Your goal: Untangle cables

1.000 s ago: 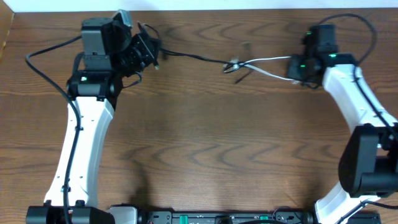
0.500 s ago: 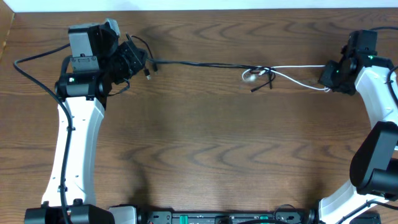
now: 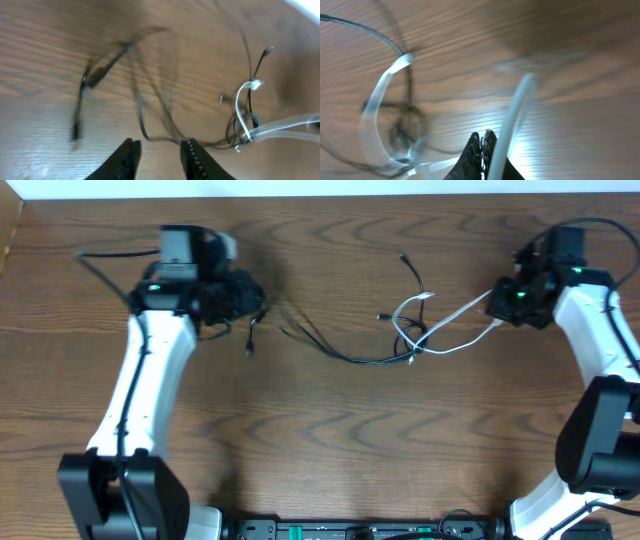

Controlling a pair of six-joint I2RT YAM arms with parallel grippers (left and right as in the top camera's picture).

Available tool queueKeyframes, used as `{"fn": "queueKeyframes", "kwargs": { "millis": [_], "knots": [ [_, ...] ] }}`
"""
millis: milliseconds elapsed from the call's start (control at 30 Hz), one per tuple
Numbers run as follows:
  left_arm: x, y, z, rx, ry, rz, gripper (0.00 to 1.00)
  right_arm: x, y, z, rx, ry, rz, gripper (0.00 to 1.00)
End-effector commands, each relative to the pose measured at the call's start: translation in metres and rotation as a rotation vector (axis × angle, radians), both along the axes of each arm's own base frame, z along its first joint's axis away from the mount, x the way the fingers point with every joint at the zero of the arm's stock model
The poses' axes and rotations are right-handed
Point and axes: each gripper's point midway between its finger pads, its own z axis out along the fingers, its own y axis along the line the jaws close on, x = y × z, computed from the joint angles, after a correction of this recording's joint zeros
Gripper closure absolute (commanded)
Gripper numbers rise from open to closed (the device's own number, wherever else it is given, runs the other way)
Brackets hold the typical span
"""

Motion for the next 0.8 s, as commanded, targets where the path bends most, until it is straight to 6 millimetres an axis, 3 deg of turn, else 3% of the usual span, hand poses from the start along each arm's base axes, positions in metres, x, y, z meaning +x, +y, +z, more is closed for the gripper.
{"fn": "queueKeyframes", "kwargs": {
  "millis": [0,100,400,500,600,700,733,767],
  "knots": [
    [-0.006,-0.039,-0.016,0.014,0.012,-0.15,0.63,-0.005,0.051,-0.001,0.081,0.006,0.136,0.99],
    [-0.013,-0.069,-0.025,0.009,0.031,-0.225,0.61,-0.007,0.069,-0.002,0.073,0.014,0.159,0.99],
    [-0.027,-0.16,-0.028,-0.101,-0.027,-0.453,0.61,-0.005,0.06,0.0,0.077,0.022,0.1,0.99],
    [-0.026,-0.179,-0.029,-0.12,-0.047,-0.472,0.61,-0.001,0.062,0.019,0.11,-0.014,0.13,0.99],
    [-0.023,-0.188,-0.038,-0.137,-0.03,-0.453,0.61,0.004,0.078,0.064,0.18,-0.114,0.243,0.99],
    [-0.019,-0.191,-0.047,-0.146,-0.009,-0.432,0.58,0.003,0.097,0.133,0.247,-0.272,0.363,0.99],
    [-0.018,-0.191,-0.052,-0.148,-0.001,-0.43,0.57,-0.001,0.106,0.173,0.282,-0.371,0.418,0.99],
    [-0.017,-0.192,-0.055,-0.151,0.004,-0.429,0.57,-0.004,0.109,0.194,0.293,-0.421,0.437,0.99]
  ]
}}
